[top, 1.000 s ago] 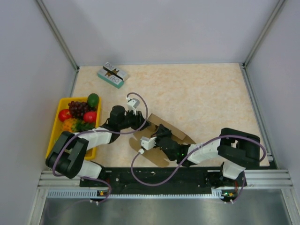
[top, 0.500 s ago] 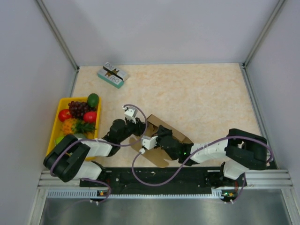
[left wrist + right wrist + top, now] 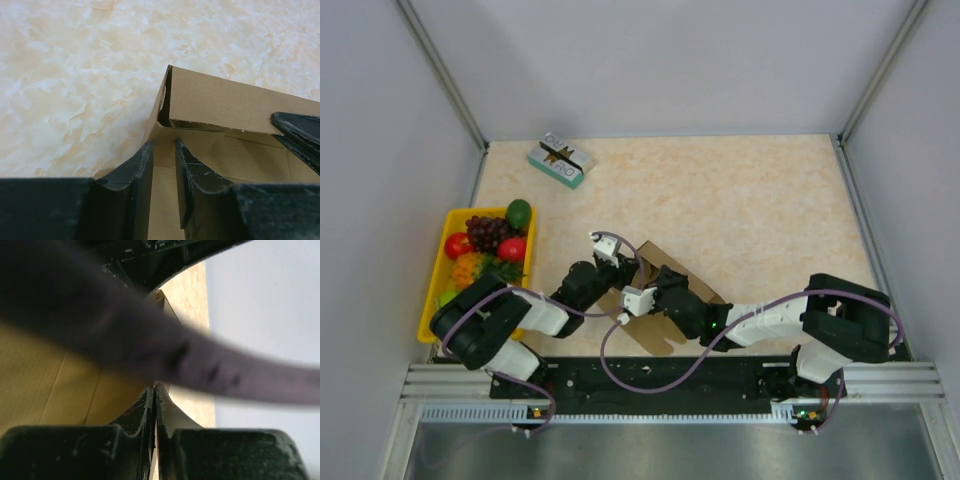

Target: Fold the paper box

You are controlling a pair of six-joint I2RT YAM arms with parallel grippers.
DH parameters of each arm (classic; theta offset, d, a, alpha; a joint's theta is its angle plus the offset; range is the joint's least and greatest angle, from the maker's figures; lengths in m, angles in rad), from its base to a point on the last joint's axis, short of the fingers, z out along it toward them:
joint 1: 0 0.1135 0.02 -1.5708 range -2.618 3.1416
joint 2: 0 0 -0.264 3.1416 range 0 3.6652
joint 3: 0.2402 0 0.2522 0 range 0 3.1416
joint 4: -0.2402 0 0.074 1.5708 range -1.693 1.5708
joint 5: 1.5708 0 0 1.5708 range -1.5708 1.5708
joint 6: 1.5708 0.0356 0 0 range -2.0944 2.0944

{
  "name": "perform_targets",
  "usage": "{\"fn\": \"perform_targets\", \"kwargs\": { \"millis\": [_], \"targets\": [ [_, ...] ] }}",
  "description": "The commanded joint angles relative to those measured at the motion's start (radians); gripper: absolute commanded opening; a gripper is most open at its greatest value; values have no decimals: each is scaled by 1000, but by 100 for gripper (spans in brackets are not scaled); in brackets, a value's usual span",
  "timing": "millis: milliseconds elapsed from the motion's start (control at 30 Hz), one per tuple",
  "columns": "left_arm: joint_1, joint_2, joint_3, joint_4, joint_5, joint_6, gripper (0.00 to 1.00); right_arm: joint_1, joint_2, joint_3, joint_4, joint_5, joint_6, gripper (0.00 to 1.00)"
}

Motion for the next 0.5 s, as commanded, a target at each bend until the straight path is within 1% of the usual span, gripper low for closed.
{"fn": "perform_targets", "kwargs": {
  "millis": [0, 67, 167, 200, 300, 333, 367, 433, 467],
  "targets": [
    [-78, 33, -6, 167, -190, 67, 27, 18, 6, 30, -50, -129, 60, 0],
    [-96, 33, -10, 181, -270, 73, 22, 18, 6, 36, -53, -134, 60, 0],
    [-103, 53, -9, 216, -296, 74, 21, 18, 0, 39, -56, -137, 60, 0],
    [-104, 70, -15, 233, -292, 74, 23, 19, -4, 39, -55, -137, 61, 0],
    [-103, 125, -32, 352, -263, 80, 38, 18, -18, 35, -61, -139, 70, 0],
    [-104, 139, -41, 392, -249, 87, 41, 18, -20, 30, -61, -142, 73, 0],
    [-104, 151, -49, 461, -226, 93, 43, 19, -21, 29, -62, -140, 73, 0],
    [-101, 171, -64, 494, -192, 103, 44, 18, -29, 25, -68, -142, 78, 0],
    [-98, 171, -64, 495, -147, 104, 44, 18, -32, 24, -75, -146, 78, 0]
  ]
}}
